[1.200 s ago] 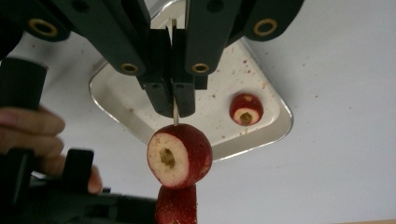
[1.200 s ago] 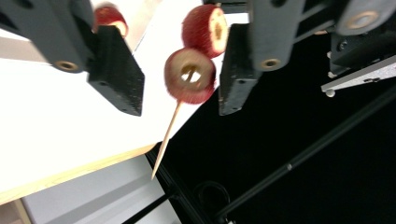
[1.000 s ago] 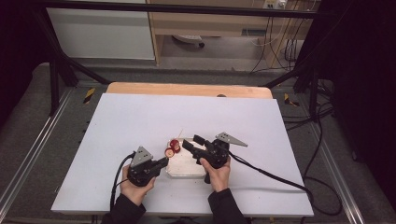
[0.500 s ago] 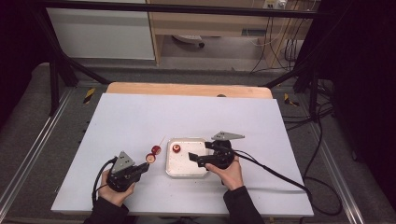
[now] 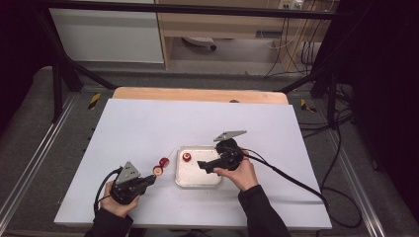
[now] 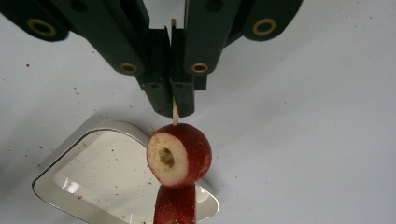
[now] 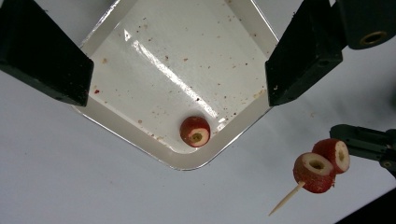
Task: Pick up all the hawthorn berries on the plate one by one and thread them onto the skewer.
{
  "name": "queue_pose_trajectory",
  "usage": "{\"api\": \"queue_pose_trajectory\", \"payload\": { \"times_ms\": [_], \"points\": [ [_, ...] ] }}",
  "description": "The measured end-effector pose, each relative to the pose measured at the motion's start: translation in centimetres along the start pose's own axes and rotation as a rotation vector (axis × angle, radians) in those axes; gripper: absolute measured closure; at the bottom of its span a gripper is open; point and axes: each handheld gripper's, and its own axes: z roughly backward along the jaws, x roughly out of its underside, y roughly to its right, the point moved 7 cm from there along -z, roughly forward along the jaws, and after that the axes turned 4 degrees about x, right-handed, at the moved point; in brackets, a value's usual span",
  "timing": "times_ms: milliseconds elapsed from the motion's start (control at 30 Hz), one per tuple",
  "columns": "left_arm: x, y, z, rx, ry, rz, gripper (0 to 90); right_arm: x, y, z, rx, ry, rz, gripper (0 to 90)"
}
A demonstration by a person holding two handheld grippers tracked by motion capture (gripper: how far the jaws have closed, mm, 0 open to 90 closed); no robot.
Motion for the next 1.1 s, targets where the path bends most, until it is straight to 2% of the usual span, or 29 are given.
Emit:
{"api": "queue_pose_trajectory", "payload": {
  "times_ms": [333,533,867,1000,1100],
  "points": [
    [0.4,-0.9,0.5,-0.005,-0.014,0.003,88.2,-1.9,-0.9,-2.3,0.038,-0.107,0.114,15.3],
    [0.8,-1.3,0.7,-0.009,-0.021,0.005,88.2,-2.6,-1.7,-4.4,0.027,-0.192,0.158,19.2],
    [0.9,-1.6,0.7,-0.014,-0.025,0.013,88.2,-3.7,-2.1,-7.0,0.013,-0.286,0.175,32.3],
    [1.0,-1.5,0.6,-0.012,-0.030,0.013,88.2,-3.8,-1.8,-8.0,0.013,-0.321,0.186,37.7],
    [1.0,-1.6,0.6,-0.013,-0.029,0.017,88.2,-3.6,-1.8,-8.5,0.006,-0.344,0.170,41.4]
  ]
}}
